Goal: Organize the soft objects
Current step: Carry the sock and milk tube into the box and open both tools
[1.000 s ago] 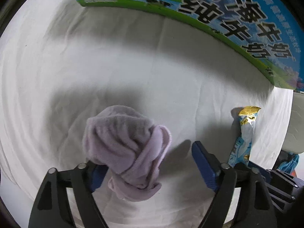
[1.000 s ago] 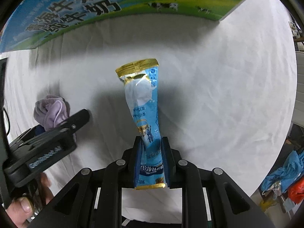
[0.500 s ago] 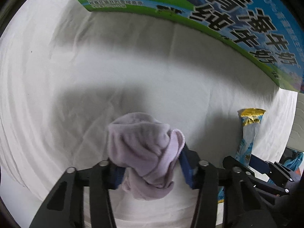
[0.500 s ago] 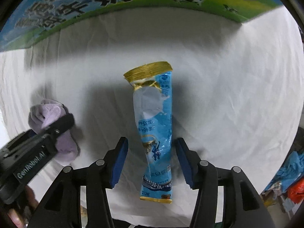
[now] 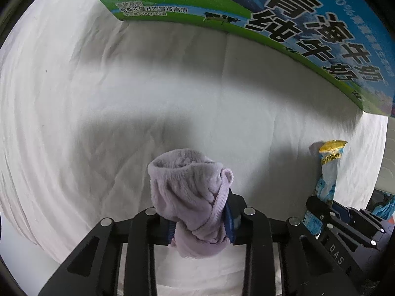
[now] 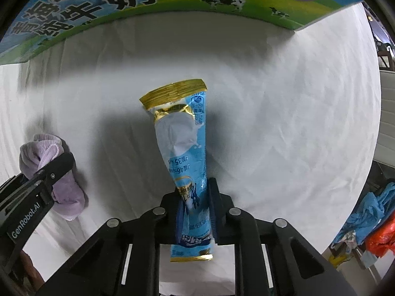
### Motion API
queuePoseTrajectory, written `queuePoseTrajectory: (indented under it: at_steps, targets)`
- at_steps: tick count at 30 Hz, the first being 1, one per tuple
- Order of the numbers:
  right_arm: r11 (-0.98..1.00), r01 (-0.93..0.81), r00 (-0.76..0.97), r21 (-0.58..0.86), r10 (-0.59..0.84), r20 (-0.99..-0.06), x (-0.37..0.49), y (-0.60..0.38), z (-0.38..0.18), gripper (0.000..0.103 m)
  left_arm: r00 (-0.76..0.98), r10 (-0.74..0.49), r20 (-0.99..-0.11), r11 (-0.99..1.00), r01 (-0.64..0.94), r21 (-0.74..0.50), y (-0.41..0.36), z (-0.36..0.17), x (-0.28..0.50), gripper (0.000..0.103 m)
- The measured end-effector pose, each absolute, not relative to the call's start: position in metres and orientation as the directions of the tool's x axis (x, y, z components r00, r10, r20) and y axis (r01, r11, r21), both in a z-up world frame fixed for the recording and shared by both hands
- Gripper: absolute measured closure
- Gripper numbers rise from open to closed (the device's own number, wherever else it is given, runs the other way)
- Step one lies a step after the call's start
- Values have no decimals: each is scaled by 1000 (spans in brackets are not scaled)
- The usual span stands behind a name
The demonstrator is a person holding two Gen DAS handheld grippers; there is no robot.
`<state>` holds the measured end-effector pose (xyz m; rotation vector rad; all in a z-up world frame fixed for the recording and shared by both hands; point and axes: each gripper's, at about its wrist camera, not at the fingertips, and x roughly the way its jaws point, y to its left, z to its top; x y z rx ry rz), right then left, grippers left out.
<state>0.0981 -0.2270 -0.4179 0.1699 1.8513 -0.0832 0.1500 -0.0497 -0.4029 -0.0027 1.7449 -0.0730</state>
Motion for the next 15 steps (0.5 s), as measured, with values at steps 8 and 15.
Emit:
queuePoseTrajectory:
  at_steps: [8,15]
  targets:
    - [978,171,-223,121,158,-962,86,-245,-388,89,-115,-31,-993,994,103,-43,-67,-372,135,76]
    - [972,150,-143,180,202,-969,97,-265,-335,89,-53,-77,-996,988,133,-83,-69,-329,125,76]
